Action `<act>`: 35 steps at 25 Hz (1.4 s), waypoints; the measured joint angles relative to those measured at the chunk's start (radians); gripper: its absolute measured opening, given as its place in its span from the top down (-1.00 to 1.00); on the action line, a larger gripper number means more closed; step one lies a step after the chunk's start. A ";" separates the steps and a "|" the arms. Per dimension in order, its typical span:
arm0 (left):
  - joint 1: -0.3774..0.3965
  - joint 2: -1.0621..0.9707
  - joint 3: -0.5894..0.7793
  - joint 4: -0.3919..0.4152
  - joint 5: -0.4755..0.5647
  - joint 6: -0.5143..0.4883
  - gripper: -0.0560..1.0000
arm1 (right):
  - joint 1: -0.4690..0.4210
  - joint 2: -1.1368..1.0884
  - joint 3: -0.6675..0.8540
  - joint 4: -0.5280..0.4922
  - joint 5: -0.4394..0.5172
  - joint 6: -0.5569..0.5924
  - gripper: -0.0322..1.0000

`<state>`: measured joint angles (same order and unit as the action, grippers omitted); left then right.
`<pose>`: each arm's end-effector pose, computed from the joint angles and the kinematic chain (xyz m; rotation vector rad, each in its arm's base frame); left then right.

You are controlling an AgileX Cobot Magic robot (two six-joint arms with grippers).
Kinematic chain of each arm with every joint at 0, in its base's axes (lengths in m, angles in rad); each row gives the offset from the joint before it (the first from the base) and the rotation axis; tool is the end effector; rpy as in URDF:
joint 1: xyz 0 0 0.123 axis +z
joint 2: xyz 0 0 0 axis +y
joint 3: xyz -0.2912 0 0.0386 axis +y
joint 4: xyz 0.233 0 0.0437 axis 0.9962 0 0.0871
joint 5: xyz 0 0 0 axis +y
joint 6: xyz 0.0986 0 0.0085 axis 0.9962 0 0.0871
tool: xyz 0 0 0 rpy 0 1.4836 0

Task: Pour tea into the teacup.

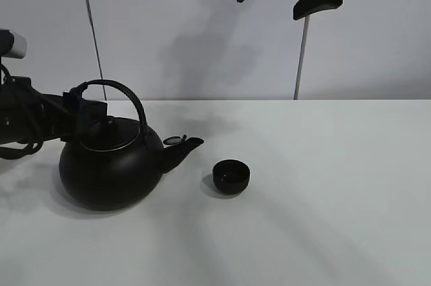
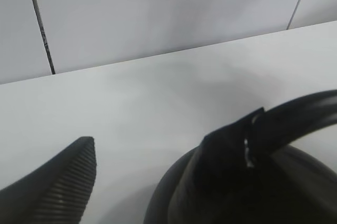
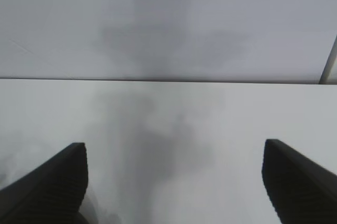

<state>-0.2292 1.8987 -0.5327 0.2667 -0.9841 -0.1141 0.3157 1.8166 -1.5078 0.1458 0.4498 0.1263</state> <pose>0.2993 -0.0921 0.1373 0.3999 1.8457 -0.3404 0.3983 0.1367 0.3057 -0.1003 2.2618 0.3793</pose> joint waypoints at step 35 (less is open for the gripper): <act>-0.122 -0.015 -0.282 0.134 0.331 0.022 0.65 | 0.000 0.000 0.000 0.000 0.000 0.000 -0.27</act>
<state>-0.3512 1.8833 -0.8144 0.4007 -0.6532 -0.0920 0.3157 1.8166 -1.5078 0.1458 0.4498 0.1263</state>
